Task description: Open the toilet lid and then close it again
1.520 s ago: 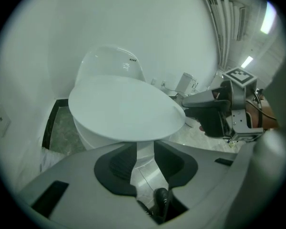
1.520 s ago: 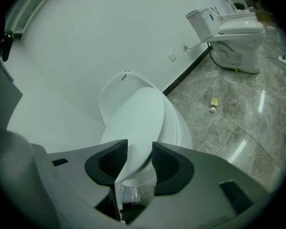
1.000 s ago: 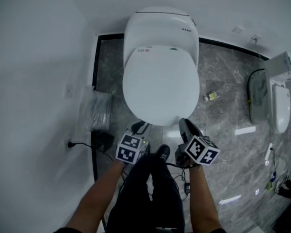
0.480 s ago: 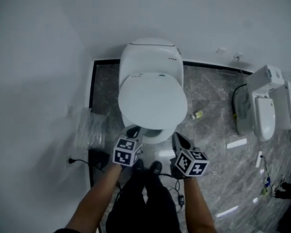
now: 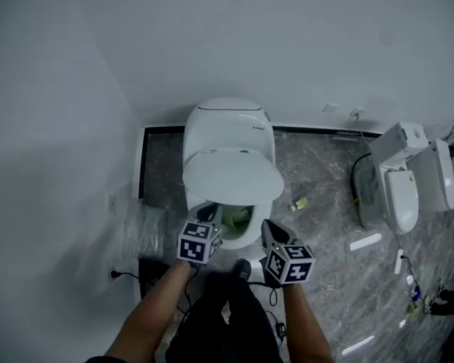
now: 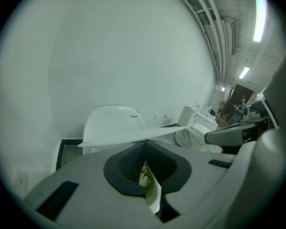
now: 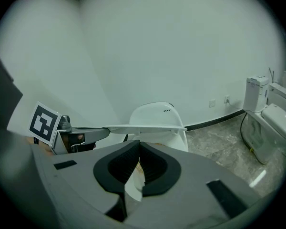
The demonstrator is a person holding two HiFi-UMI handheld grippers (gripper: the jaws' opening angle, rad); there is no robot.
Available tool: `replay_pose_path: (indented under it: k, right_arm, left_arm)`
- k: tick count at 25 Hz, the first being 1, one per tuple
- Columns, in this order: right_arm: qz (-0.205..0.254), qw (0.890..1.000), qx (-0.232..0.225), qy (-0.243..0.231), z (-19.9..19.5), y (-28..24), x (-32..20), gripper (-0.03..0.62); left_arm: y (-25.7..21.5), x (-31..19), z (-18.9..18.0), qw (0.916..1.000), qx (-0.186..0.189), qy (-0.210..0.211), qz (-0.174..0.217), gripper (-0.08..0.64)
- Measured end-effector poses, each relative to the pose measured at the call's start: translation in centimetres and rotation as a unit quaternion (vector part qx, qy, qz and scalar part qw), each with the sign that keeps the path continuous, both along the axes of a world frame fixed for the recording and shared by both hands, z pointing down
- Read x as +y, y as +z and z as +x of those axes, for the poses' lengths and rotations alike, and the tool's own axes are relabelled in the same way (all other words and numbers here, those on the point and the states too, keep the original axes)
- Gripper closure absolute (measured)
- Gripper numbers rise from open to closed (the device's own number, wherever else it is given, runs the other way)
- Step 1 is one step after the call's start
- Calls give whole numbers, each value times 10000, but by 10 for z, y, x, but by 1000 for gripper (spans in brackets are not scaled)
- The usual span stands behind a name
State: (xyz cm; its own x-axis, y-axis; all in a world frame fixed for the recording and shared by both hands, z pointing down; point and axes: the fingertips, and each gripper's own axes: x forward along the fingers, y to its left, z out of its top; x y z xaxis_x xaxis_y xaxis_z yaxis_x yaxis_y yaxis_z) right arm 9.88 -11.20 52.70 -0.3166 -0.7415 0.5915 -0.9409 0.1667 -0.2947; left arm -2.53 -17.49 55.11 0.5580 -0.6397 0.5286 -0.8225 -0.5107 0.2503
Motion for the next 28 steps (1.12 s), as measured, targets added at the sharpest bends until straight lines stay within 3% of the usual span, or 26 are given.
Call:
replay_pose_path:
  k: [11,24,28]
  right_arm:
    - [295,9985,-79,-444,-2,-32,-57,581]
    - [659,9921,175,-1048,14,-73,-123,581]
    - [652,9920,179,-1066,17,-77,-137,581]
  left_arm:
    - [-38,-52,3,9990,-89,-362,233,551]
    - [-64,-117,6,9943,-288,-921,444,552]
    - [-72,-139,8,9941,-358,-891,499,552]
